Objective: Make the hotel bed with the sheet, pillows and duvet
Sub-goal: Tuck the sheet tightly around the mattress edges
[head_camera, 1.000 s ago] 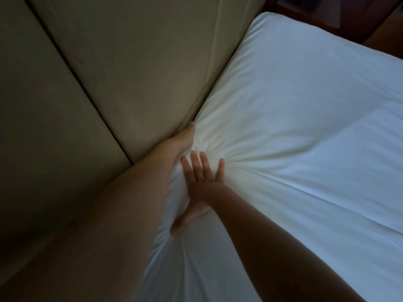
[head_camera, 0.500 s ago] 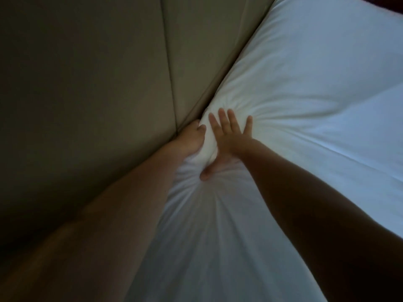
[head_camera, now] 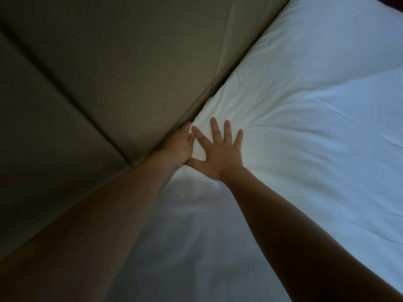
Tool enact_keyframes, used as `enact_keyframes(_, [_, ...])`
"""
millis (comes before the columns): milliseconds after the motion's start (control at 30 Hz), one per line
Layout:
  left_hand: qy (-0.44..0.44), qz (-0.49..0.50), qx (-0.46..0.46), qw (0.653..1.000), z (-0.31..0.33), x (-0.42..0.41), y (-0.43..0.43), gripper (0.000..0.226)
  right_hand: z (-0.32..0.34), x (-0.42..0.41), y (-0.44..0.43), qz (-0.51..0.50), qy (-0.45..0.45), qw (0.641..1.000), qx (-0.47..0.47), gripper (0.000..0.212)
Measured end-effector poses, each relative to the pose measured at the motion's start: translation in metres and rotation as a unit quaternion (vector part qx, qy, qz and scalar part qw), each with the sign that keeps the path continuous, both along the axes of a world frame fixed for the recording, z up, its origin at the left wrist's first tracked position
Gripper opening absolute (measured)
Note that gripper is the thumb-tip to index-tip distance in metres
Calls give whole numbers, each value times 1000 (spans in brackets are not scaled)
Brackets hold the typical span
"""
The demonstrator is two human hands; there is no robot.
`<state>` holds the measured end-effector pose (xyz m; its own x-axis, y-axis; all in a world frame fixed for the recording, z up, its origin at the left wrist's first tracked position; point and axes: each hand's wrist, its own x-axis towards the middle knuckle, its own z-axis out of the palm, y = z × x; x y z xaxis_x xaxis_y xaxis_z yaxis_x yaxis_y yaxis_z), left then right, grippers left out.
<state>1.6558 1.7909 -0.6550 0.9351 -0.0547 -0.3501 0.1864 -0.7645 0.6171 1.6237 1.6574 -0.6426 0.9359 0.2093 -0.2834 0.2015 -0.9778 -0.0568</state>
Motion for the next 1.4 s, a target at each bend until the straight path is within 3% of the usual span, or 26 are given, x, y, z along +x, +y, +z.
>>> enact_keyframes(200, [61,55,-65,995,-1,-93,61,42,1,-81,46,42,-9,999,3,82])
enact_keyframes(500, [137,111,-24,984,1,-217,135,48,5,-173,98,99,20,995,-2,89])
enact_keyframes(700, [135,141,-44,980,0,-288,174,56,5,-233,128,151,32,988,-13,88])
enact_keyframes(800, [129,170,-77,974,-1,-322,192,49,7,-253,136,170,43,985,-8,86])
enact_keyframes(933, [108,229,-94,963,1,-367,213,59,7,-281,152,223,56,973,0,85])
enact_keyframes(1067, [82,234,16,969,4,-424,228,49,6,-308,172,252,60,966,24,78])
enact_keyframes(1233, [49,288,68,954,1,-495,248,40,9,-334,199,316,75,945,37,62])
enact_keyframes(1400, [-122,317,153,928,12,-533,249,24,11,-361,255,397,61,914,48,48])
